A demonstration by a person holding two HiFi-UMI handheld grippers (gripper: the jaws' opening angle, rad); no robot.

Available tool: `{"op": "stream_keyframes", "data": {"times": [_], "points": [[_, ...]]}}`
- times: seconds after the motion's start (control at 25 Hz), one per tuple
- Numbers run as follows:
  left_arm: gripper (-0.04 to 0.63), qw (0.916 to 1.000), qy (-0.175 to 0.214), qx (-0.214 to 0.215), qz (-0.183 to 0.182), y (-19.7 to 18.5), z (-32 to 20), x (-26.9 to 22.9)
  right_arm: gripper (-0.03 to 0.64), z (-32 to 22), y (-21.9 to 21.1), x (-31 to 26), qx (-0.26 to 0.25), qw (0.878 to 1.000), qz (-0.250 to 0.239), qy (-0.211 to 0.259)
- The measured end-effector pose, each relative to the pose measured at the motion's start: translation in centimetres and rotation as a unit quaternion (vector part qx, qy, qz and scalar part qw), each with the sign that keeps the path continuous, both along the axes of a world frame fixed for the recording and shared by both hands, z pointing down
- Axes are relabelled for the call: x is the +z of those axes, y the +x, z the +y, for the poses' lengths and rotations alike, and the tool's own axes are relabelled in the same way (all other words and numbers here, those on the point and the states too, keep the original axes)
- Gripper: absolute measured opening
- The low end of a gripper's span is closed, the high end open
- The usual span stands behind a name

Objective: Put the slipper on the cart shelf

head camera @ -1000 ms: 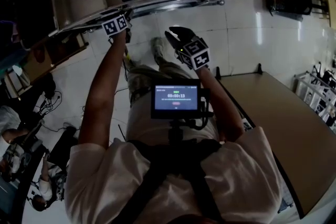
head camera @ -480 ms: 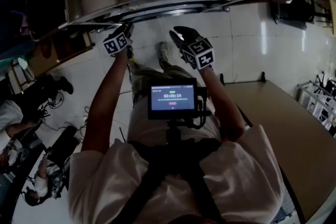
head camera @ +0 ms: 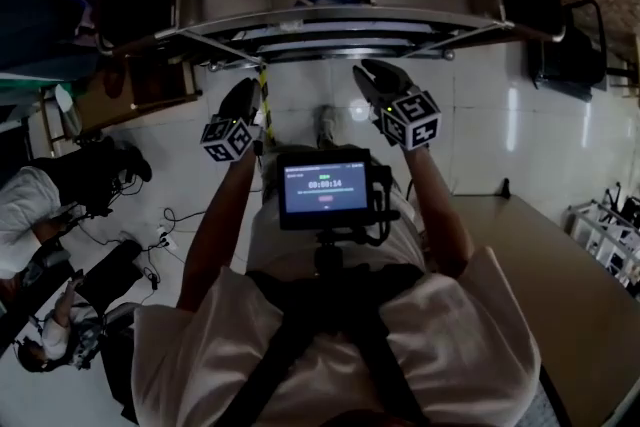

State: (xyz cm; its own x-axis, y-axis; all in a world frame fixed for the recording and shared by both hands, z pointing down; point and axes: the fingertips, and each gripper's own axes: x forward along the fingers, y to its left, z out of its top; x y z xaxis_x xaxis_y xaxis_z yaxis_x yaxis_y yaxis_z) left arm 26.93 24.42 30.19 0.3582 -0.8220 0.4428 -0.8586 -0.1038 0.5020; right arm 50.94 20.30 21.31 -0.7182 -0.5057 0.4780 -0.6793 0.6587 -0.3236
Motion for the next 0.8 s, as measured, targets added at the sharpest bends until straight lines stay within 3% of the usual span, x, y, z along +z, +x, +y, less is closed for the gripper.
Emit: {"op": "stream_keyframes", "data": {"times": [0.16,0.36,0.56,0.8], "points": [[0.019,0.9981,0.051,0.009,-0.032,-1.4,2.4,-6.0,0.097,1.3,-2.3,-4.9,-0.027,0.997,-0.030,0.060],[0.000,0.9920,0.099,0.043,-0.064,-0.9,3.3,-11.7,0.097,2.3,-5.4,-10.2,-0.063,0.987,-0.052,0.139],[0.000,0.9871,0.124,0.092,-0.041,-1.2,5.0,-15.2,0.097,3.4,-9.6,-14.1,-0.048,0.982,-0.072,0.167],[0.000,0.9861,0.119,0.110,-0.038,-6.1,6.3,-16.2,0.097,4.6,-14.4,-14.7,-0.028,0.983,-0.050,0.176]]}}
